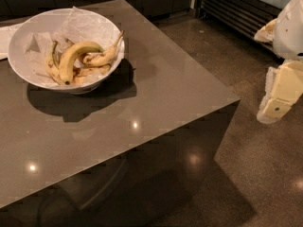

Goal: Pick banana from white bowl

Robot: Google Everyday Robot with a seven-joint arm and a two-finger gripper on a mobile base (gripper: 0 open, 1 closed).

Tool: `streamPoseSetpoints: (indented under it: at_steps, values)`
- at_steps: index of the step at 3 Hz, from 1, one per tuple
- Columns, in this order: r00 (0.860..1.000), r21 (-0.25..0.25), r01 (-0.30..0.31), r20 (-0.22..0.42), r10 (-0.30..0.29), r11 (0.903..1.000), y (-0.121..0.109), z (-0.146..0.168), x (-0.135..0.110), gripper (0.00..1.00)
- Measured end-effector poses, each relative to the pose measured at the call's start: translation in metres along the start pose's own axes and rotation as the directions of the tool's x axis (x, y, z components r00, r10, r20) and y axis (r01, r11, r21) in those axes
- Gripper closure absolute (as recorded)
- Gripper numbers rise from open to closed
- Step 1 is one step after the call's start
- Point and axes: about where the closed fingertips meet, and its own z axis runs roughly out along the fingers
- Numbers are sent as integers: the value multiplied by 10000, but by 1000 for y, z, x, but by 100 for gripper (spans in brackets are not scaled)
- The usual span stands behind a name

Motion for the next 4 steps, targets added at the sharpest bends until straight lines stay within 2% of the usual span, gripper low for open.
streamPoseSetpoints:
  at_steps: [2, 3, 4]
  values:
    - [9999, 59, 165, 3, -165, 9998, -4, -1, -5, 0]
    - [9980, -133, 637, -16, -637, 9979, -18, 6, -19, 0]
    - [9895, -382, 1442, 64, -1441, 9888, -33, 17, -44, 0]
